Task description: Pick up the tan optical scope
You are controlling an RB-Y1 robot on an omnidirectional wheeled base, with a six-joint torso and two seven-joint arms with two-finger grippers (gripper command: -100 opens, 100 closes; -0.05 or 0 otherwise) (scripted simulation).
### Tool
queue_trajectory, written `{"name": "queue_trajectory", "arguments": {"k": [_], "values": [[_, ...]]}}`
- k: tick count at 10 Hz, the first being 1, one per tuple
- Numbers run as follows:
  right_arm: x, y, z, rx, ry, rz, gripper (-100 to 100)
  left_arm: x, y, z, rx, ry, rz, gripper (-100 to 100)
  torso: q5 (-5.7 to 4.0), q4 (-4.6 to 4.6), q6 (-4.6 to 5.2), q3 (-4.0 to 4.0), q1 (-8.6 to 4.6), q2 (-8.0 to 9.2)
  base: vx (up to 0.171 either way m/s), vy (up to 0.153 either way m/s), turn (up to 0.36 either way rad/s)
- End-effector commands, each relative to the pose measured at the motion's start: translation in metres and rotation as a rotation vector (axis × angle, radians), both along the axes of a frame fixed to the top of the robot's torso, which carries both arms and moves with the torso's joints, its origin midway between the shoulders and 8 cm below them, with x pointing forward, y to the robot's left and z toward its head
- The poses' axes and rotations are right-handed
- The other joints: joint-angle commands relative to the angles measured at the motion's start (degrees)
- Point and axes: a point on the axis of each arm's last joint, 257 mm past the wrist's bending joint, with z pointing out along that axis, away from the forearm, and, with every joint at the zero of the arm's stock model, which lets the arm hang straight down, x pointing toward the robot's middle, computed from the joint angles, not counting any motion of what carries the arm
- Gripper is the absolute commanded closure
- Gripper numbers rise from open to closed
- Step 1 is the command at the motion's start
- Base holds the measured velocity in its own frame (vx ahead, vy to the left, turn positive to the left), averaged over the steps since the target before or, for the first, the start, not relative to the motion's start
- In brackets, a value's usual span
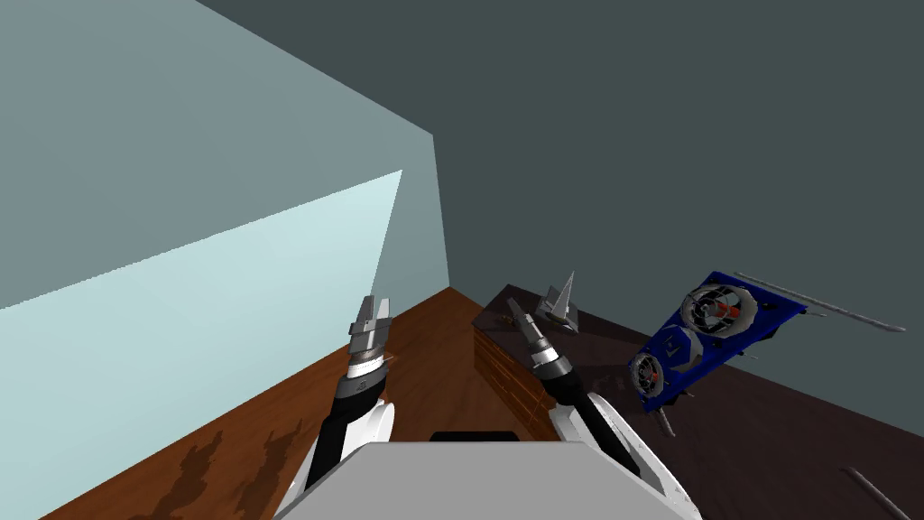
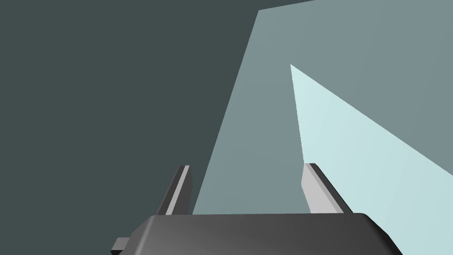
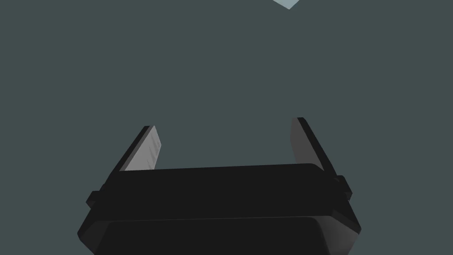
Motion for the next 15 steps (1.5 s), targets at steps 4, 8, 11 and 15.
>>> {"name": "queue_trajectory", "arguments": {"k": [4,8,11,15], "values": [[-0.003,0.015,-0.093,-0.193,0.165,0.053,-100,0.0,0.0,0.0,0.0,0.0,0.0,0,0.01,-0.04,0.0,-0.12,0.03,-0.22,-0.077,-0.052,0.069],[-0.021,0.004,-0.185,-0.383,0.322,0.09,-100,0.0,0.0,0.0,0.0,0.0,0.0,0,0.03,-0.11,-0.02,-0.3,0.12,-0.53,-0.006,-0.027,0.103],[-0.041,-0.012,-0.236,-0.514,0.408,0.116,-100,0.0,0.0,0.0,0.0,0.0,0.0,0,0.05,-0.12,0.0,-0.36,0.22,-0.64,0.024,-0.01,0.098],[-0.071,-0.046,-0.298,-0.656,0.526,0.134,-100,0.0,0.0,0.0,0.0,0.0,0.0,0,0.06,-0.14,0.0,-0.4,0.25,-0.71,0.038,0.0,0.103]]}}
